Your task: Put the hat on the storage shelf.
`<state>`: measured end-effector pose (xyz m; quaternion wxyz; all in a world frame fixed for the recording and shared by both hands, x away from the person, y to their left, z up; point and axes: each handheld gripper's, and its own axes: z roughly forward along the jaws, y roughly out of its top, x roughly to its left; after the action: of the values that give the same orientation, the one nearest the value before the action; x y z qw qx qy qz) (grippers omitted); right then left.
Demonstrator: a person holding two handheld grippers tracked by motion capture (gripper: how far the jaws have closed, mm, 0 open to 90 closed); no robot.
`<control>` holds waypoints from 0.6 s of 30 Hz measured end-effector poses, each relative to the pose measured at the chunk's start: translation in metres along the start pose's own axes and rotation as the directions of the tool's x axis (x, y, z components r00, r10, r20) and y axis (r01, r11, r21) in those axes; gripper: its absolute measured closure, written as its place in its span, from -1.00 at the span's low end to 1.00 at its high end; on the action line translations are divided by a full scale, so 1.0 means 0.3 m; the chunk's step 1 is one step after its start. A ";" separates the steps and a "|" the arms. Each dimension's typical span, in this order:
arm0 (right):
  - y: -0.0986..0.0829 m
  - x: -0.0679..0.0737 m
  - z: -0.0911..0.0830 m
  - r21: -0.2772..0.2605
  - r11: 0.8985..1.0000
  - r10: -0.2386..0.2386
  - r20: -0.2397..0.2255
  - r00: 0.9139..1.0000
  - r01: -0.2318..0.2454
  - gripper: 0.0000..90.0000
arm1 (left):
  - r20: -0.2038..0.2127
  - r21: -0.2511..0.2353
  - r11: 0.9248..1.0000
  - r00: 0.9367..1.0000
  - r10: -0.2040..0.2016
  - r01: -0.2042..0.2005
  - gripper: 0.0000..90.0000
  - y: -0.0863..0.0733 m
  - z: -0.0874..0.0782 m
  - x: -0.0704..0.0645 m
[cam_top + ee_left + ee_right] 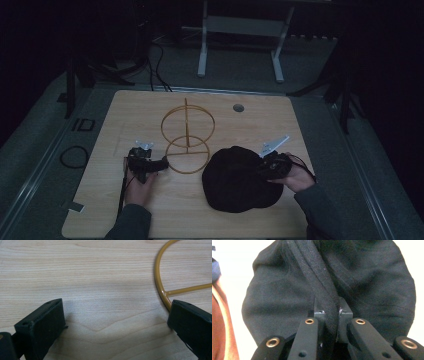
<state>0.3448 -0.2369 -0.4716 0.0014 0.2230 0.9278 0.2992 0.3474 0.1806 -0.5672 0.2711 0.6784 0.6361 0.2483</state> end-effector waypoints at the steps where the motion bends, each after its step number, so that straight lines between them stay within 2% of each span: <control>1: 0.000 -0.001 -0.001 -0.004 1.000 -0.002 0.000 1.000 0.002 0.83 | 0.000 0.000 1.000 1.000 0.000 0.000 -0.98 0.000 0.000 0.000; 18: 0.011 0.011 -0.035 -0.039 0.999 -0.026 0.037 0.999 0.028 0.85 | 0.000 0.000 1.000 1.000 0.000 0.000 -0.98 0.000 0.000 0.000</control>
<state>0.3417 -0.2389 -0.4606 0.0268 0.2158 0.9245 0.3132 0.3474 0.1806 -0.5672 0.2711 0.6784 0.6360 0.2483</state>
